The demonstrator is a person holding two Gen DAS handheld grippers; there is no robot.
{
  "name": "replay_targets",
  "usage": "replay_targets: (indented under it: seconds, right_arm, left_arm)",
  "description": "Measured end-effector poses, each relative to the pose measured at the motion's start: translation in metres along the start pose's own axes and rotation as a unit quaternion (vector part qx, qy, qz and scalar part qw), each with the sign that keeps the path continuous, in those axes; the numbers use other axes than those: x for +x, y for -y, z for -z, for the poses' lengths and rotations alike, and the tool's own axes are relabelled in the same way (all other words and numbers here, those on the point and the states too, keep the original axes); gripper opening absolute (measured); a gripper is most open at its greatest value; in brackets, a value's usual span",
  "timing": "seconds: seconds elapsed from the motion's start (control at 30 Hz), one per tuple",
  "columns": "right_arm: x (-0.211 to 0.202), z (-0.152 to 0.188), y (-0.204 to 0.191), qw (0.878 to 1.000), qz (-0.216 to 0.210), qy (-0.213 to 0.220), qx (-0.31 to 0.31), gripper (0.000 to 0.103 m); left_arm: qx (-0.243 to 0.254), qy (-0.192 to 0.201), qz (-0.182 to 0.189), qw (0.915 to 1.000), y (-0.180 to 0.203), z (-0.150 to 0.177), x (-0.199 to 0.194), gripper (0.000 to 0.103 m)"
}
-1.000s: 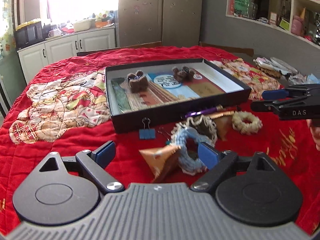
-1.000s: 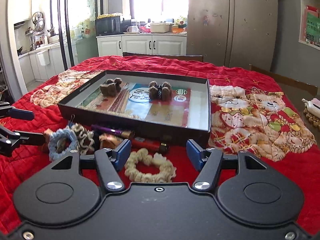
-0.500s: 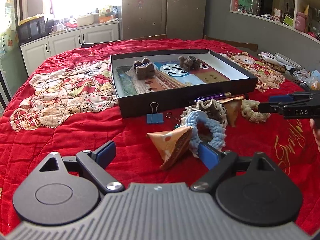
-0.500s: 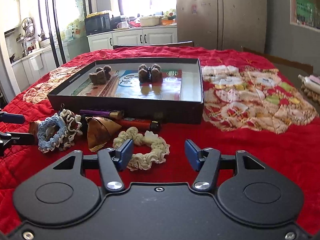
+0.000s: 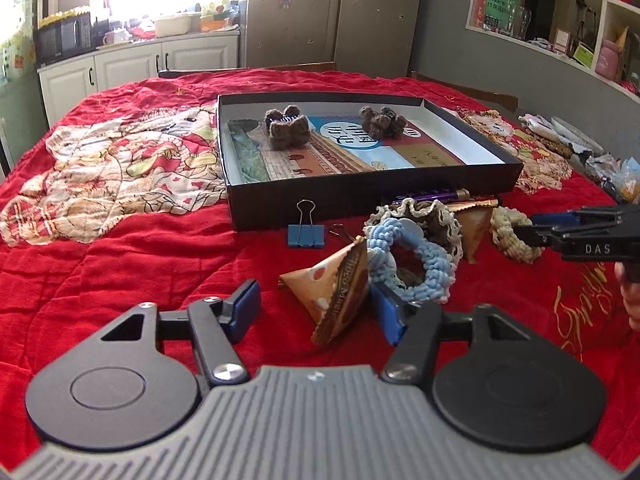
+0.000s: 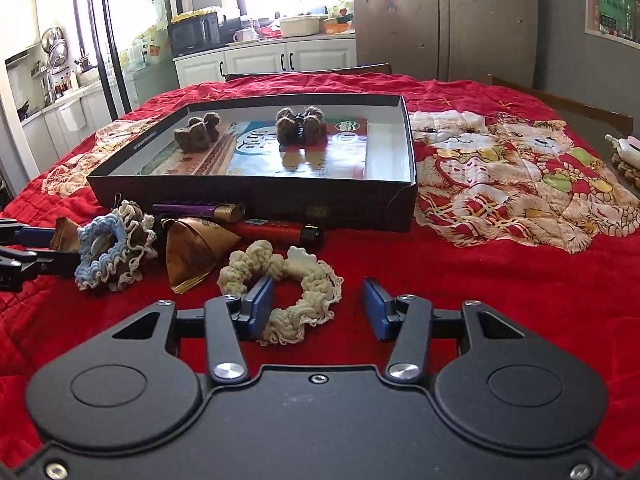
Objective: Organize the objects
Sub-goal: 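Grasp the cream crocheted scrunchie with the right gripper while the left gripper grasps the tan paper cone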
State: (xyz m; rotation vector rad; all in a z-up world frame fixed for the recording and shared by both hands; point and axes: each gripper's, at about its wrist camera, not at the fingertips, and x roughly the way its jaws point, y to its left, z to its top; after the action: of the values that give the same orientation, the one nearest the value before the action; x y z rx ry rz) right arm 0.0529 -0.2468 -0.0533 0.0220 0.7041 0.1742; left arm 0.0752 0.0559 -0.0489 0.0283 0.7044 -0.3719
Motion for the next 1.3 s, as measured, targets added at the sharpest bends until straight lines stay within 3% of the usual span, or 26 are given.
replay_targets:
  seconds: [0.2, 0.47, 0.87, 1.3]
  right_arm:
    - [0.002, 0.000, -0.002, 1.000, 0.004, -0.001, -0.008, 0.041]
    - [0.000, 0.002, -0.007, 1.000, 0.010, 0.006, -0.025, 0.014]
    - [-0.013, -0.003, -0.007, 0.999, -0.001, 0.028, -0.015, 0.011]
    - [-0.042, -0.038, -0.018, 0.996, -0.016, 0.077, -0.036, 0.011]
  left_arm:
    - [-0.014, -0.004, 0.004, 0.9999, -0.002, -0.002, 0.007, 0.055]
    - [-0.008, -0.001, -0.003, 1.0000, -0.001, 0.000, 0.003, 0.051]
    - [-0.022, 0.021, -0.002, 0.9995, -0.012, -0.008, -0.020, 0.049]
    - [0.013, 0.054, 0.011, 0.9984, 0.010, -0.043, -0.028, 0.050]
